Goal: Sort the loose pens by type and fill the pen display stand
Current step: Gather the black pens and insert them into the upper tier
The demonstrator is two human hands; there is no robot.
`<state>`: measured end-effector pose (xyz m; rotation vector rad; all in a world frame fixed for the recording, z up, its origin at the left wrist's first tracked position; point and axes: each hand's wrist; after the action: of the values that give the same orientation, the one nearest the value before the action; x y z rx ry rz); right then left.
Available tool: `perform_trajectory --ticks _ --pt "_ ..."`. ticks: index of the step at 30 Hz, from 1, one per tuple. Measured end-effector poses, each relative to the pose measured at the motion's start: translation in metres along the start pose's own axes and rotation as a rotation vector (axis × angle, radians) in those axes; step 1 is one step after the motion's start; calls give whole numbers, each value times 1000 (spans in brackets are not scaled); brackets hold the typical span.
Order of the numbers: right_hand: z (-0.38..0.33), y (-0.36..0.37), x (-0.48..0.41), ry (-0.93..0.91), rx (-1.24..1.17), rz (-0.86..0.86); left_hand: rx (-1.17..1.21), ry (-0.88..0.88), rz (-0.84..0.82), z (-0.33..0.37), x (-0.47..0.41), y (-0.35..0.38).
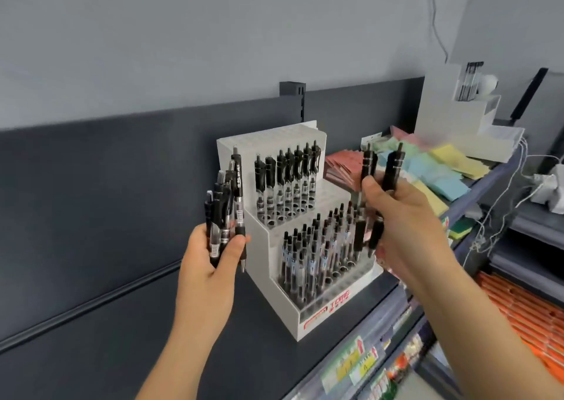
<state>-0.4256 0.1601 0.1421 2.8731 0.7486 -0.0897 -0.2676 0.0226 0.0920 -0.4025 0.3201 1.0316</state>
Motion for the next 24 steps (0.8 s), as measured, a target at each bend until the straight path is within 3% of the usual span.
perform_trajectory --ticks 7,14,24 --pt "-21 2 -64 -137 65 -16 -58 -14 70 2 -16 8" --pt "-7 2 -135 -292 307 -7 -156 -46 224 17 -16 31" --pt "10 -4 -176 -376 607 -379 -272 -48 403 36 4 74"
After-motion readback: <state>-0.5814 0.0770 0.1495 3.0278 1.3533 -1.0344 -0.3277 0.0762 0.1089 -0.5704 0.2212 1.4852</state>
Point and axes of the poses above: each hand's wrist, its own x-axis away from the middle knuckle, its own y-axis out of the palm, z = x × y, and after that the axes turned 8 degrees about y, right-handed
